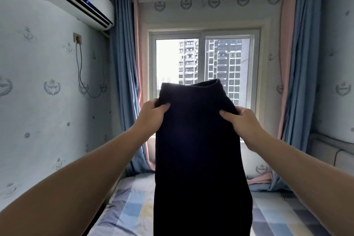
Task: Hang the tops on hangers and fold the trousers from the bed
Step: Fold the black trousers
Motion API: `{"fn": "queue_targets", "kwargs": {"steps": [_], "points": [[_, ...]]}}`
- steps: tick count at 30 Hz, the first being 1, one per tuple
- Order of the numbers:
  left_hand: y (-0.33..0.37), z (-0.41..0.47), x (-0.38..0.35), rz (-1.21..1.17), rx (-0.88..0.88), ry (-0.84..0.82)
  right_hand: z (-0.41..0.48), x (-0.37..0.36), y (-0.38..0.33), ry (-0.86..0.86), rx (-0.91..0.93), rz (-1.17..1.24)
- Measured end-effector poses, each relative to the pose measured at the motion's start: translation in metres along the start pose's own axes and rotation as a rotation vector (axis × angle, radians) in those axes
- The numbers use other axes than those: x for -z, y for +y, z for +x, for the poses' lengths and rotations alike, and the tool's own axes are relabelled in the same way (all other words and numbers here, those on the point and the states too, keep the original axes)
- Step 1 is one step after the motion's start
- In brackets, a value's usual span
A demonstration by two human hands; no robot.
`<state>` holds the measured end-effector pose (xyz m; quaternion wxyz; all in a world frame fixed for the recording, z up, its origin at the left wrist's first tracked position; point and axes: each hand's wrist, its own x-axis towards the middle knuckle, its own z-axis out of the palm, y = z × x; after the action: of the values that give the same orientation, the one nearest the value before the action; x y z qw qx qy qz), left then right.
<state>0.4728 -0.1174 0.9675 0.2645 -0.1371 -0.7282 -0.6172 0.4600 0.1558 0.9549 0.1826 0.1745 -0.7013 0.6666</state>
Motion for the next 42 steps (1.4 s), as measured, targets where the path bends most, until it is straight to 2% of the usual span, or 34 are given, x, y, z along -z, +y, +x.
{"fn": "queue_targets", "kwargs": {"steps": [9,13,17,21,28,33,38,42], "points": [[-0.053,-0.024,0.021,-0.026,0.116,-0.025,-0.008,-0.028,0.051,-0.069,-0.1,-0.027],[-0.114,-0.019,0.039,-0.032,0.19,-0.02,0.007,-0.059,0.102,-0.093,-0.165,-0.053],[-0.205,-0.008,0.055,-0.001,0.303,-0.01,0.027,-0.099,0.18,-0.133,-0.272,-0.087],[-0.331,0.003,0.071,0.038,0.443,-0.004,0.046,-0.149,0.291,-0.187,-0.391,-0.171],[-0.611,0.023,0.094,0.073,0.74,0.012,0.084,-0.248,0.546,-0.247,-0.637,-0.311],[-0.806,0.047,0.095,0.054,0.868,-0.023,0.112,-0.317,0.743,-0.154,-0.714,-0.353],[-0.957,0.052,0.082,0.134,0.924,0.038,0.131,-0.363,0.91,-0.077,-0.748,-0.435],[-1.037,0.033,0.071,0.246,0.949,-0.017,0.122,-0.38,0.997,-0.069,-0.844,-0.531]]}}
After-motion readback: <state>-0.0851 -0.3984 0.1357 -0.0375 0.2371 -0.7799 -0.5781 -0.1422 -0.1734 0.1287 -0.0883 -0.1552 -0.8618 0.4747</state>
